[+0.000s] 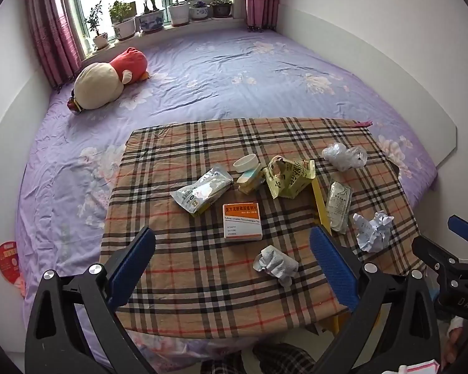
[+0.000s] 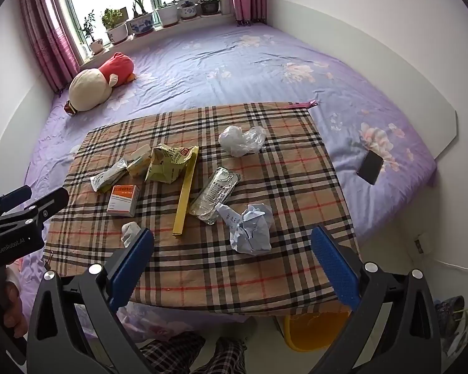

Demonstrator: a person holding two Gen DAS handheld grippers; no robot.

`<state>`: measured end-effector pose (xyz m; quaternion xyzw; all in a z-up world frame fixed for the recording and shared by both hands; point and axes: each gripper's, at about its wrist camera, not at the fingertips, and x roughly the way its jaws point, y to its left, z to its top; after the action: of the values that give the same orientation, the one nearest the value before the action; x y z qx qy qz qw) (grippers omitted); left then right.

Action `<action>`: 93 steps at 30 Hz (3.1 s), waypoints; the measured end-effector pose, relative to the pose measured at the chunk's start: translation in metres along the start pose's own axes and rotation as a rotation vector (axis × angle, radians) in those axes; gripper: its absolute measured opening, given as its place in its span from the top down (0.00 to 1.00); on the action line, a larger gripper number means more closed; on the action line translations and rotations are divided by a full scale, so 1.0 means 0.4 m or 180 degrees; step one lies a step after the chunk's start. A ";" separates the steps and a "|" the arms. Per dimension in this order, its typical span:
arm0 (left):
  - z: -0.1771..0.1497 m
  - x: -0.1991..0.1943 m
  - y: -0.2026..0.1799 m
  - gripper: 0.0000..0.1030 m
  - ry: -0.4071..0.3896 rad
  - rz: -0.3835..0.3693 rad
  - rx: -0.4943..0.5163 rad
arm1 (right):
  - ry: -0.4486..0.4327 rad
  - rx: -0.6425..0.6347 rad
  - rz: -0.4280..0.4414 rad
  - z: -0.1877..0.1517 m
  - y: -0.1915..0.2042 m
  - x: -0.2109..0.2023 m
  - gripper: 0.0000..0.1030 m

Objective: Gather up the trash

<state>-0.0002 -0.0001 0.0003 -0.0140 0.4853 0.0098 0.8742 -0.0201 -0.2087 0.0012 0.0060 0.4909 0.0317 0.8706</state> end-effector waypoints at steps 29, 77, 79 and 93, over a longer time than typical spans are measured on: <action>-0.004 0.002 -0.005 0.04 0.0046 0.0001 -0.0006 | 0.0030 0.0015 0.0028 -0.005 -0.015 0.008 0.03; 0.002 0.008 0.000 0.04 0.0080 0.0016 -0.0003 | 0.0069 0.0015 0.0032 0.000 -0.013 0.025 0.03; 0.002 0.008 -0.001 0.04 0.0080 0.0016 -0.0002 | 0.0068 0.0015 0.0032 0.000 -0.012 0.025 0.03; -0.002 0.017 0.008 0.04 0.0092 0.0016 -0.0009 | 0.0078 0.0011 0.0026 -0.001 -0.010 0.033 0.03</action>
<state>0.0027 0.0030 -0.0061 -0.0142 0.4979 0.0125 0.8670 -0.0136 -0.2117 -0.0106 0.0091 0.5015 0.0344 0.8644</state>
